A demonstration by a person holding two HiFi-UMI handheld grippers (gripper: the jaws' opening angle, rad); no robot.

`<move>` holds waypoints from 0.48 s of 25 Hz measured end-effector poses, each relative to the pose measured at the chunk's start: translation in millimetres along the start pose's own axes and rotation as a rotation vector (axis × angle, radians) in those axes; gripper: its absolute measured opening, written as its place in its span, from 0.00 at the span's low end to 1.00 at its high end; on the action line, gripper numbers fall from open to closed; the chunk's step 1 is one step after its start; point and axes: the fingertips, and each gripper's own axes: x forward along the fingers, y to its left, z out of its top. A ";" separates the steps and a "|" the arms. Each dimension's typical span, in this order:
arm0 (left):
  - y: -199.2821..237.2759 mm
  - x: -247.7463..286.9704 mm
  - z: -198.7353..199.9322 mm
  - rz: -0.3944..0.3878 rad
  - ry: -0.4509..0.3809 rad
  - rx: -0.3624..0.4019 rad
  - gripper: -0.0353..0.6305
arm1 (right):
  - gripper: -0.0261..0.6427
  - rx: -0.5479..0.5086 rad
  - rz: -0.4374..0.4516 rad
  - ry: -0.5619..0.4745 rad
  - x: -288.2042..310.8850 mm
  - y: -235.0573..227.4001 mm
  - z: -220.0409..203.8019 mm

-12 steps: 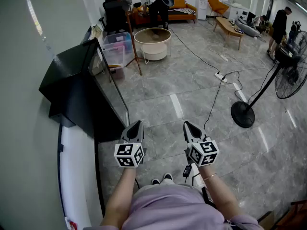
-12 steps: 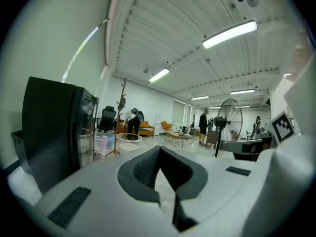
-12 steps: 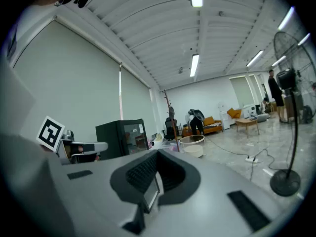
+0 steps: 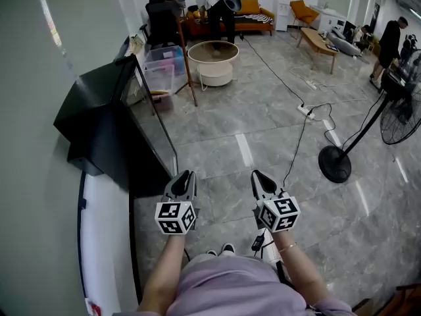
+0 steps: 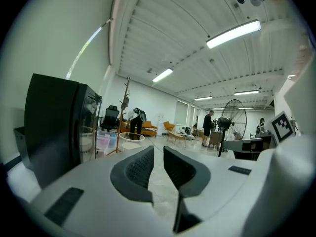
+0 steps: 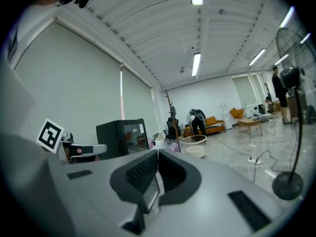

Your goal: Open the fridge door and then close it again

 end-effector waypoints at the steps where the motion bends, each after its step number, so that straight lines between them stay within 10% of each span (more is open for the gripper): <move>1: 1.7 1.8 -1.0 0.004 0.002 -0.003 0.14 | 0.05 -0.003 0.000 0.000 1.9 -2.6 0.6; 12: 43.3 24.8 -4.2 0.107 0.027 0.013 0.48 | 0.41 0.022 0.036 0.055 37.9 -22.5 -8.2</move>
